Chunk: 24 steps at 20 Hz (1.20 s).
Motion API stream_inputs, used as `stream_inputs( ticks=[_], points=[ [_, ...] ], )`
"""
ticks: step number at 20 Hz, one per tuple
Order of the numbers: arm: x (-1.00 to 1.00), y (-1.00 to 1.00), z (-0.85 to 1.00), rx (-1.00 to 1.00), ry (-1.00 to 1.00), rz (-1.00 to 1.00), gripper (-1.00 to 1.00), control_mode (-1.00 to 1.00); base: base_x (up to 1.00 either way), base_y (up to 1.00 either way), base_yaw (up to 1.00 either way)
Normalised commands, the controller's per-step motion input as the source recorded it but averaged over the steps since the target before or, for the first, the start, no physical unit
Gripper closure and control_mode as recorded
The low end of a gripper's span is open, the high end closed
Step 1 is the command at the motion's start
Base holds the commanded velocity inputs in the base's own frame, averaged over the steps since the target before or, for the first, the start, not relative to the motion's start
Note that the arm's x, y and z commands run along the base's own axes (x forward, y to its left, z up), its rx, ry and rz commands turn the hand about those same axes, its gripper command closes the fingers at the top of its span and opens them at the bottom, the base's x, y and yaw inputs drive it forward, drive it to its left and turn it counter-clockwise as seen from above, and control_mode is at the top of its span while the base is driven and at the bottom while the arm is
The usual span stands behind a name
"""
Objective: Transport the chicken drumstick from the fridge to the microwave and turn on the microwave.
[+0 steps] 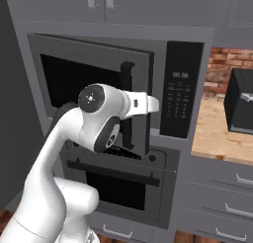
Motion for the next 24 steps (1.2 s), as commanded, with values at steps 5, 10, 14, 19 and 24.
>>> stream_inputs(
  ticks=[5,10,14,19,24],
  points=[
    [0.61,0.00,-0.30,0.00,0.00,0.00,1.00,-1.00,0.00,0.00,0.00],
    [0.55,0.02,-0.35,0.00,-0.04,0.00,1.00,-1.00,0.00,0.00,0.00],
    [0.51,0.10,-0.35,0.00,-0.07,0.00,1.00,-1.00,0.00,0.00,0.00],
    [0.52,0.10,-0.31,0.00,-0.04,0.00,1.00,-1.00,0.00,0.00,0.00],
    [0.56,0.14,-0.30,0.00,-0.03,0.00,1.00,-1.00,0.00,0.00,0.00]
  ],
)
